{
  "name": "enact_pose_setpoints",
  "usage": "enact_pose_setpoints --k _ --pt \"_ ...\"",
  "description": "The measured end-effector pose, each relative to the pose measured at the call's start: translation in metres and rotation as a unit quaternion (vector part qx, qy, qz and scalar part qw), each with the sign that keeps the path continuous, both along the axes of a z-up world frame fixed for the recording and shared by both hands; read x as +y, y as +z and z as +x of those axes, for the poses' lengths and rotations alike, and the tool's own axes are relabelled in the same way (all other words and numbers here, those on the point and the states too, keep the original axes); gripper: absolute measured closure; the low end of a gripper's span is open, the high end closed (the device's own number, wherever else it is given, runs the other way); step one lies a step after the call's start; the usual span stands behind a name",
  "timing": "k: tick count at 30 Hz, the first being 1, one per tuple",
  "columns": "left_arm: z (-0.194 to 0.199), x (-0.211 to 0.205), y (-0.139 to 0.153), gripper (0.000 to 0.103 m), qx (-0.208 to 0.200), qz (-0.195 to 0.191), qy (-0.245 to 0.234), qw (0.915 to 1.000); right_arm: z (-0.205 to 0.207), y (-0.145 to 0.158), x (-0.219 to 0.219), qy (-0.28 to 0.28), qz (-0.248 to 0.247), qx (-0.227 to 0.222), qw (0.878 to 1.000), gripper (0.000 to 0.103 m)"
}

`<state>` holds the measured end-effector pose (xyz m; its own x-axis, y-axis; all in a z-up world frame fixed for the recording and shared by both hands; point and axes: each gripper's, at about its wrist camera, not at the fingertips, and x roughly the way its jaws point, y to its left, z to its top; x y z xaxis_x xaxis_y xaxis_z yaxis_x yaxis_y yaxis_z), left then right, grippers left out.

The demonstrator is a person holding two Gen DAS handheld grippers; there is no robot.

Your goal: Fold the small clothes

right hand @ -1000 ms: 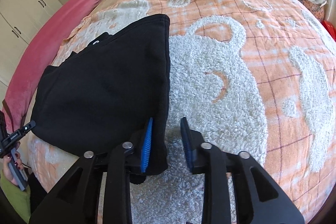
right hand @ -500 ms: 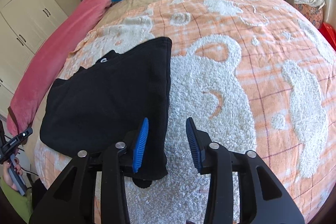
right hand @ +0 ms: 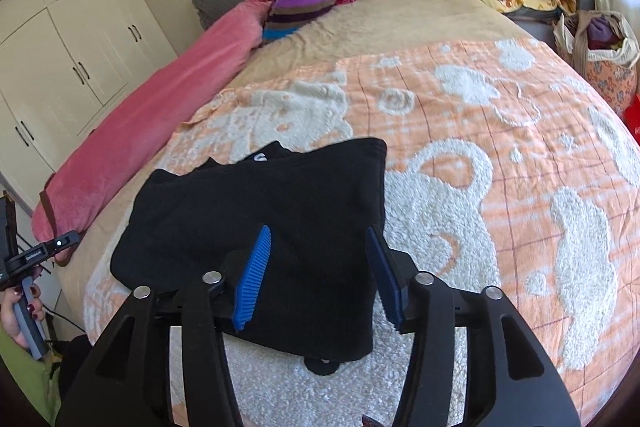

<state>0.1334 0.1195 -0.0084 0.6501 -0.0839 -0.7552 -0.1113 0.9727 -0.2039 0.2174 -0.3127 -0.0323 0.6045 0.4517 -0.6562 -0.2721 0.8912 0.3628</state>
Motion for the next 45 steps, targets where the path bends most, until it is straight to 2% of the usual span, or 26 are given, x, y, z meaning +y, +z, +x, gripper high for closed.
enact_pose_setpoints --k 2,6,12,16,27,36,39,42,45 --pt "0.0 -0.004 0.003 0.085 -0.003 0.003 -0.003 1.0 -0.002 0.004 0.003 0.005 0.001 -0.009 1.0 0.034" --pt "0.003 -0.013 0.004 0.076 -0.006 0.019 -0.009 0.9998 -0.007 0.011 0.013 0.015 -0.004 -0.027 1.0 0.03" --pt "0.012 -0.027 -0.004 0.068 -0.001 0.039 -0.02 0.999 -0.012 0.011 0.032 0.035 -0.014 -0.039 0.998 0.03" --pt "0.02 -0.039 -0.013 0.061 0.01 0.052 -0.03 0.9981 -0.01 0.003 0.043 0.046 -0.008 -0.028 0.999 0.03" --pt "0.047 -0.072 -0.058 0.039 0.045 0.085 -0.056 0.9938 -0.006 -0.028 0.07 0.068 -0.05 0.0 0.996 0.03" --pt "0.064 -0.082 -0.1 0.037 0.092 0.11 -0.059 0.988 0.007 -0.069 0.077 0.064 -0.094 0.076 0.991 0.03" --pt "0.064 -0.082 -0.102 0.036 0.09 0.111 -0.058 0.9881 0.007 -0.07 0.078 0.065 -0.094 0.076 0.991 0.03" --pt "0.061 -0.082 -0.098 0.034 0.088 0.109 -0.057 0.9885 0.003 -0.066 0.078 0.064 -0.086 0.064 0.992 0.019" --pt "0.058 -0.082 -0.092 0.031 0.086 0.107 -0.057 0.9889 -0.002 -0.056 0.077 0.066 -0.08 0.04 0.994 0.016"
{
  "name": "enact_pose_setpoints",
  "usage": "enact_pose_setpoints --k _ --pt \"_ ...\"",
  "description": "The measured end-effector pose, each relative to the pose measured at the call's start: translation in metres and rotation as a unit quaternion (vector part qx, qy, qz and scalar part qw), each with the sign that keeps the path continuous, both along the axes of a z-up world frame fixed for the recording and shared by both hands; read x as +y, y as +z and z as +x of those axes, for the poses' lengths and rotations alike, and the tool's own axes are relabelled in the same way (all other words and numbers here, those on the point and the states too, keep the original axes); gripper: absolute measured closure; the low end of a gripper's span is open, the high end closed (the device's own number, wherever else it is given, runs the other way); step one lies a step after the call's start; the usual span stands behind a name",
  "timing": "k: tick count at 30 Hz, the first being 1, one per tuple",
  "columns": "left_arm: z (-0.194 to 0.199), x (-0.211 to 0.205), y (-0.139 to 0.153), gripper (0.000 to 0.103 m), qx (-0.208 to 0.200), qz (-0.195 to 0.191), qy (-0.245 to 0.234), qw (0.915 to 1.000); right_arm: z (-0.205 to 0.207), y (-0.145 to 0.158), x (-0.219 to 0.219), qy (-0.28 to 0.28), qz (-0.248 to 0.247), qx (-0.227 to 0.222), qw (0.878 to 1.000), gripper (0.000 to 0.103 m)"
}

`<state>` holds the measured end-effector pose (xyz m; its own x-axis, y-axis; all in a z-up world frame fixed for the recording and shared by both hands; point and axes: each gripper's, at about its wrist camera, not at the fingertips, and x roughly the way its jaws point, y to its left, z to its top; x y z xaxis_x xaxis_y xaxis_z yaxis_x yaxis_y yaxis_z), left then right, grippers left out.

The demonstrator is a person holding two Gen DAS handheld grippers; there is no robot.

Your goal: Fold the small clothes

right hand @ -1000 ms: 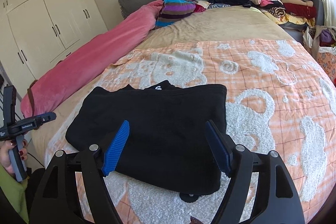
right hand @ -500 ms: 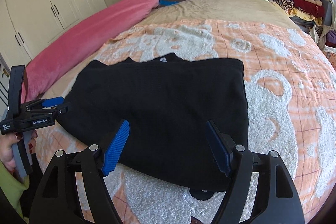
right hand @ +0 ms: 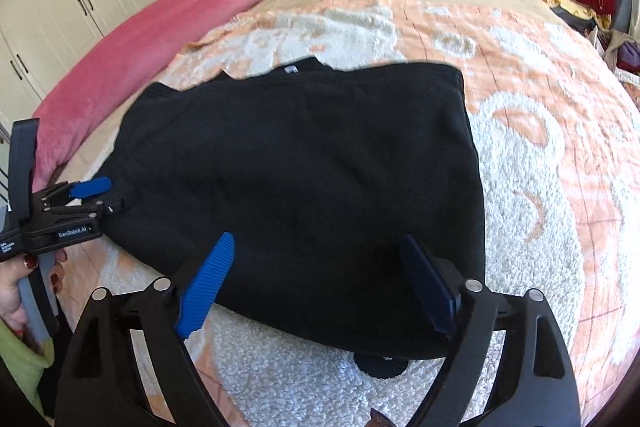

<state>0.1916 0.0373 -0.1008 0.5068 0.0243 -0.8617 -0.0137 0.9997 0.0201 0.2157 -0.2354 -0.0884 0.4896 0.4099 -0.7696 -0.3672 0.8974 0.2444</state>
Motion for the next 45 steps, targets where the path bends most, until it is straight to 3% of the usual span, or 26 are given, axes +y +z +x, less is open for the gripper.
enact_pose_setpoints --k 6,11,20,26,35,45 --pt "-0.007 0.004 0.016 0.025 -0.017 0.003 0.002 0.9998 -0.009 0.025 0.008 0.014 0.005 -0.057 0.998 0.007" --pt "-0.011 0.014 0.034 0.018 -0.04 0.004 0.014 0.9991 -0.02 0.045 0.017 0.028 0.013 -0.101 0.994 0.007" --pt "-0.017 0.031 0.058 0.012 -0.072 0.009 0.033 0.9968 -0.028 0.075 0.036 0.034 0.038 -0.134 0.99 0.007" --pt "-0.015 0.045 0.062 0.012 -0.08 0.011 0.045 0.9957 -0.032 0.09 0.071 0.065 0.038 -0.153 0.985 0.007" --pt "-0.005 0.085 0.052 0.012 -0.066 0.002 0.079 0.9947 -0.036 0.082 0.13 0.117 0.044 -0.138 0.983 0.007" --pt "0.021 0.144 0.033 0.012 -0.041 -0.03 0.131 0.9901 -0.043 0.026 0.199 0.174 -0.017 -0.102 0.979 0.007"
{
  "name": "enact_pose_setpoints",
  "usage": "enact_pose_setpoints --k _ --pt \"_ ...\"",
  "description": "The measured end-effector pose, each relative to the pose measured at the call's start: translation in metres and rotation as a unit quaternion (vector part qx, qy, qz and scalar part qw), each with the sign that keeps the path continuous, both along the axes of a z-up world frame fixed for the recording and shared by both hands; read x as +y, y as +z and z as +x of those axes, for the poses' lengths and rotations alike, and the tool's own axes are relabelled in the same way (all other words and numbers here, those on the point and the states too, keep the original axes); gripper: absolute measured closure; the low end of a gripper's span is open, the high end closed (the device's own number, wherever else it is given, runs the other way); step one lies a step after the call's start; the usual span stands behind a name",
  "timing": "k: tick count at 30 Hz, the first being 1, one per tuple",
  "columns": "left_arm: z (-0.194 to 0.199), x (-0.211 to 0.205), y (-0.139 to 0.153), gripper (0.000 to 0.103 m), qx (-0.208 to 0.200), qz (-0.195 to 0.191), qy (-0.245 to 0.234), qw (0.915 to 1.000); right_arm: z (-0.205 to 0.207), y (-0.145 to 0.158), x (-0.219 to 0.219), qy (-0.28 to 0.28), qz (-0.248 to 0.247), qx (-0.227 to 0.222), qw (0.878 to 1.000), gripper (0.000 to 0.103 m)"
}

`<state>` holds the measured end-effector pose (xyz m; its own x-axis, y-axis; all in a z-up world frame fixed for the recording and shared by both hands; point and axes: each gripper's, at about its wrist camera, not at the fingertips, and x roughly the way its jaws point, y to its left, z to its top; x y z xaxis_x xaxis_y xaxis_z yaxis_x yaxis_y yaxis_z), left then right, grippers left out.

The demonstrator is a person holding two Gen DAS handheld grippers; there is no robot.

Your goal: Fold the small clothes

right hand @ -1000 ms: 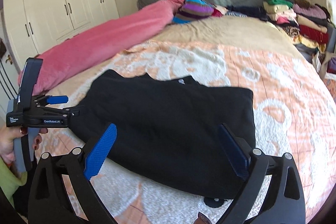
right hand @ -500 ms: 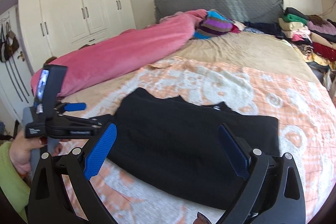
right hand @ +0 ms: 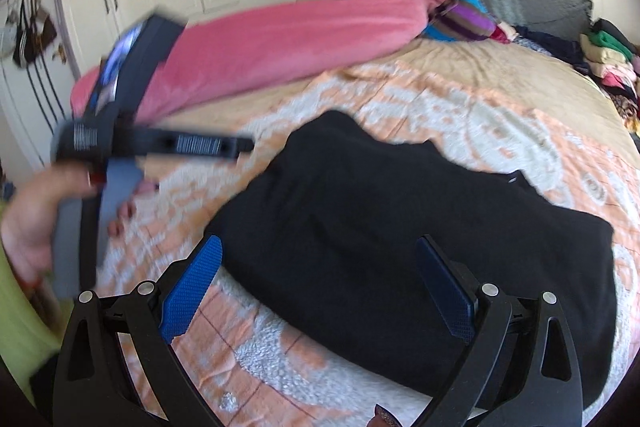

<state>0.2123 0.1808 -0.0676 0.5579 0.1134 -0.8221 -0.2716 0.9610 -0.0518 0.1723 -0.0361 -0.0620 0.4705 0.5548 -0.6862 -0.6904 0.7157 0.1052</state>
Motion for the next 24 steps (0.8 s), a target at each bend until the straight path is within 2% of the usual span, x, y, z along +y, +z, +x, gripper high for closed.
enact_pose_setpoints --k 7,11,12,13,18,21,24 --pt "0.024 0.007 -0.015 0.012 0.021 -0.047 -0.011 0.9986 -0.014 -0.03 0.03 0.034 -0.039 -0.001 0.999 0.007" --pt "0.032 0.008 -0.025 0.012 0.019 -0.099 -0.017 0.9947 -0.017 -0.043 0.043 0.043 -0.073 -0.013 0.996 0.008" --pt "0.034 0.008 -0.027 0.012 0.018 -0.111 -0.017 0.9936 -0.017 -0.047 0.045 0.043 -0.081 -0.015 0.996 0.01" --pt "0.036 0.007 -0.028 0.012 0.017 -0.116 -0.018 0.993 -0.016 -0.051 0.047 0.043 -0.089 -0.016 0.995 0.017" --pt "0.05 -0.004 -0.025 0.012 0.012 -0.132 -0.043 0.9902 -0.014 -0.069 0.054 0.043 -0.131 -0.044 0.99 0.023" --pt "0.062 -0.013 -0.023 0.013 0.012 -0.134 -0.061 0.9891 -0.01 -0.07 0.051 0.031 -0.127 -0.057 0.99 0.04" --pt "0.077 -0.017 -0.031 0.017 0.028 -0.148 -0.066 0.9864 -0.005 -0.065 0.045 0.031 -0.108 -0.057 0.992 0.072"
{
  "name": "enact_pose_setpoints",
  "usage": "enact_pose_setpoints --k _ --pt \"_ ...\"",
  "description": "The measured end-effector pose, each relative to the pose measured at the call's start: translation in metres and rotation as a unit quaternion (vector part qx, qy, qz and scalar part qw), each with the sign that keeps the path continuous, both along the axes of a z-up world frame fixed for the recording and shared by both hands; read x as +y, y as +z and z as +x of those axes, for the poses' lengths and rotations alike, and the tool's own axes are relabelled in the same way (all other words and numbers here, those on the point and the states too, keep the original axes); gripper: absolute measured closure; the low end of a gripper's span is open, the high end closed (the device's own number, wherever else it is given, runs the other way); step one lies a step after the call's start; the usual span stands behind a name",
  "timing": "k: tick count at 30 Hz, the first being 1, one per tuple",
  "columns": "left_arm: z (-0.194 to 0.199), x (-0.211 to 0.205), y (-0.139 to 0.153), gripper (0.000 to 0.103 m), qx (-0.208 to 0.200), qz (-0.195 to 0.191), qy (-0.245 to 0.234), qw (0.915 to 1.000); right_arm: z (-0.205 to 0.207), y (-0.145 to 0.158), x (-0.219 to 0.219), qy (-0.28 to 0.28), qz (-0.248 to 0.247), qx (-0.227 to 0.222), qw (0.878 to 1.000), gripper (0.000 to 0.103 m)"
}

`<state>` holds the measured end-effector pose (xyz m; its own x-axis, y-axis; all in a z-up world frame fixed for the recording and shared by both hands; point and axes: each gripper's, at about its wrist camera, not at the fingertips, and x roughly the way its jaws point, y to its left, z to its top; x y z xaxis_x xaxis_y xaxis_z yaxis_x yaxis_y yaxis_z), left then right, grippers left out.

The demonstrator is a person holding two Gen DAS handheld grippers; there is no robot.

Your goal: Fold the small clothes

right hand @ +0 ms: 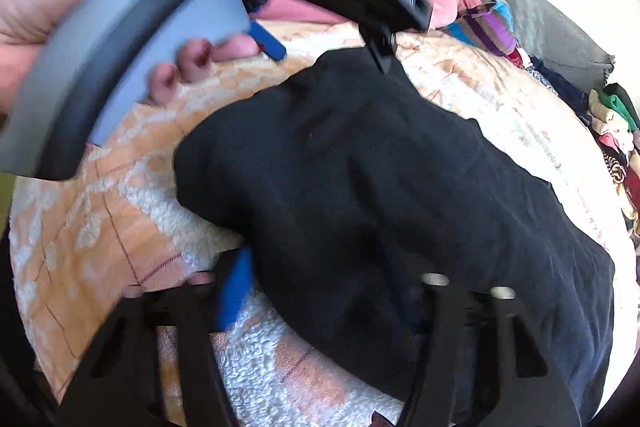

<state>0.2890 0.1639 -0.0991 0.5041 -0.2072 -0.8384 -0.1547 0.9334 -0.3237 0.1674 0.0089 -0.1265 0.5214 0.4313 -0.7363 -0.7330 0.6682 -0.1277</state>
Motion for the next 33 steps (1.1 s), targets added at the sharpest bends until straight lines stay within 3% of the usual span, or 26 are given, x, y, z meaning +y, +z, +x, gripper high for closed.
enact_pose_setpoints --k 3,5,9,12,24,33 --pt "0.012 -0.002 -0.014 0.02 0.021 -0.026 -0.006 0.9994 0.002 0.005 -0.006 -0.003 0.018 0.008 1.0 0.085" --pt "0.017 -0.005 -0.022 0.029 0.034 -0.041 -0.007 0.9986 0.001 0.007 -0.008 -0.006 0.025 0.014 1.0 0.087" --pt "0.019 -0.014 -0.024 0.071 0.034 -0.071 -0.018 0.9968 0.005 0.009 -0.015 -0.013 0.047 0.034 0.998 0.09" --pt "0.017 -0.025 -0.016 0.086 0.025 -0.048 -0.023 0.9982 0.007 0.014 -0.02 -0.019 0.064 0.047 0.997 0.092" --pt "0.011 -0.058 0.044 0.089 -0.015 -0.046 -0.025 0.9985 0.008 0.055 -0.062 -0.052 0.127 0.047 0.989 0.095" --pt "0.016 -0.129 0.086 0.089 -0.038 -0.031 -0.054 0.9973 0.01 0.083 -0.126 -0.104 0.164 0.044 0.98 0.096"
